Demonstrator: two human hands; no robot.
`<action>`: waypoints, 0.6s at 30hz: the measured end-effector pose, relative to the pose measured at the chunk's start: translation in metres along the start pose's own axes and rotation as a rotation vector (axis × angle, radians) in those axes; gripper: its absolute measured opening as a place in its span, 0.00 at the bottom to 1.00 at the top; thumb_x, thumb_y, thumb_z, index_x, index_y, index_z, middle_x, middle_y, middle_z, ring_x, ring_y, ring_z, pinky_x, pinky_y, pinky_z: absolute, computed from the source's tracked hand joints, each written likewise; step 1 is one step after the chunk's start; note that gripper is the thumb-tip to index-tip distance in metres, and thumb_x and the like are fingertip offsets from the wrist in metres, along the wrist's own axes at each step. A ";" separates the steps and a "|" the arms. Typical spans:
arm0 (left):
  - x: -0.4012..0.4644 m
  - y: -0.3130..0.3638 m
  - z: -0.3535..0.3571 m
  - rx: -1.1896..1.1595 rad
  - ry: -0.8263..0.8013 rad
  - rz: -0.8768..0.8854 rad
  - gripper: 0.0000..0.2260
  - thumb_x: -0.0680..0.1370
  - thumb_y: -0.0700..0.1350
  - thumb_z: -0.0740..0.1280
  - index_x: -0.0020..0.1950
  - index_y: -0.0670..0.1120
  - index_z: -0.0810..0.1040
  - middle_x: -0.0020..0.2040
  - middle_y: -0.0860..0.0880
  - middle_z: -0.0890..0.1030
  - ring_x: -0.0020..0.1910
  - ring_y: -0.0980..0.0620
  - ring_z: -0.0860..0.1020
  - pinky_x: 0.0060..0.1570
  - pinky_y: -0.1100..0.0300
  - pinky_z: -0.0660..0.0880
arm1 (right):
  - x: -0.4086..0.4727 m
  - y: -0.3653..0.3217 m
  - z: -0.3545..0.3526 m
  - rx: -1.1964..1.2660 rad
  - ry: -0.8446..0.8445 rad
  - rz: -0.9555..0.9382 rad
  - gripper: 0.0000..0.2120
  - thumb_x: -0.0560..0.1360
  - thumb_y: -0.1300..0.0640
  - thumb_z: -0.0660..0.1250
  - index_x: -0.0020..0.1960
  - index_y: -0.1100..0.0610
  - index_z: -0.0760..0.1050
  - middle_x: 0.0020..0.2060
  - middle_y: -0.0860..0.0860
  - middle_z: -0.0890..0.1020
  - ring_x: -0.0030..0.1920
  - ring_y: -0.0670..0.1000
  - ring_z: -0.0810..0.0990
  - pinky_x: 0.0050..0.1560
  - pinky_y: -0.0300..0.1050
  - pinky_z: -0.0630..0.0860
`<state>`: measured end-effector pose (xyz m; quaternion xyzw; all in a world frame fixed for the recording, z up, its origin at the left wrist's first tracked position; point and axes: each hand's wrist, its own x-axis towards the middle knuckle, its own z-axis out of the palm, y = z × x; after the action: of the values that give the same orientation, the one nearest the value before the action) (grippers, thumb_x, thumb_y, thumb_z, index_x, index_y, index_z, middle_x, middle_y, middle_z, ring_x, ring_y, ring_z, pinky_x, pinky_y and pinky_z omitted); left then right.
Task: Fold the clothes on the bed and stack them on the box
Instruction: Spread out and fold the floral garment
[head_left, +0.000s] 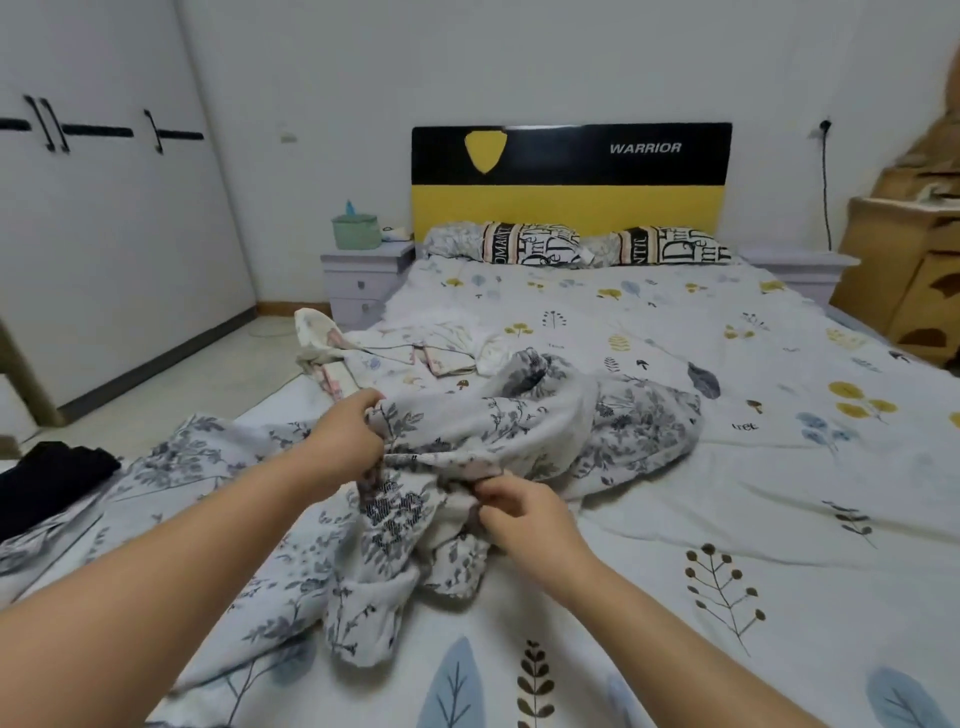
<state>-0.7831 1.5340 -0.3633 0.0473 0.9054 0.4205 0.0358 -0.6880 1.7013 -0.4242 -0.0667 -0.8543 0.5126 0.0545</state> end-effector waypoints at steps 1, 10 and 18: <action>0.005 -0.001 -0.002 0.138 0.062 0.060 0.24 0.75 0.28 0.55 0.68 0.46 0.69 0.62 0.39 0.74 0.41 0.46 0.74 0.36 0.57 0.69 | 0.003 0.001 -0.001 -0.095 0.088 -0.020 0.13 0.75 0.60 0.63 0.57 0.53 0.79 0.53 0.48 0.82 0.54 0.48 0.79 0.58 0.46 0.75; -0.012 -0.052 0.012 0.319 0.006 0.002 0.49 0.69 0.68 0.66 0.77 0.44 0.45 0.75 0.43 0.58 0.71 0.43 0.64 0.68 0.49 0.65 | 0.052 0.005 -0.036 -0.757 0.255 -0.085 0.45 0.72 0.71 0.62 0.77 0.46 0.41 0.76 0.54 0.42 0.76 0.57 0.42 0.75 0.55 0.46; 0.004 -0.108 0.021 0.780 0.051 0.030 0.15 0.74 0.50 0.65 0.58 0.49 0.67 0.54 0.49 0.73 0.57 0.48 0.71 0.52 0.58 0.69 | 0.093 0.029 -0.035 -0.988 0.011 0.026 0.38 0.73 0.70 0.61 0.76 0.49 0.49 0.76 0.55 0.40 0.75 0.63 0.36 0.71 0.66 0.41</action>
<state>-0.7911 1.4813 -0.4593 0.0599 0.9970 0.0463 -0.0136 -0.7718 1.7606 -0.4315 -0.0980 -0.9940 0.0465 0.0146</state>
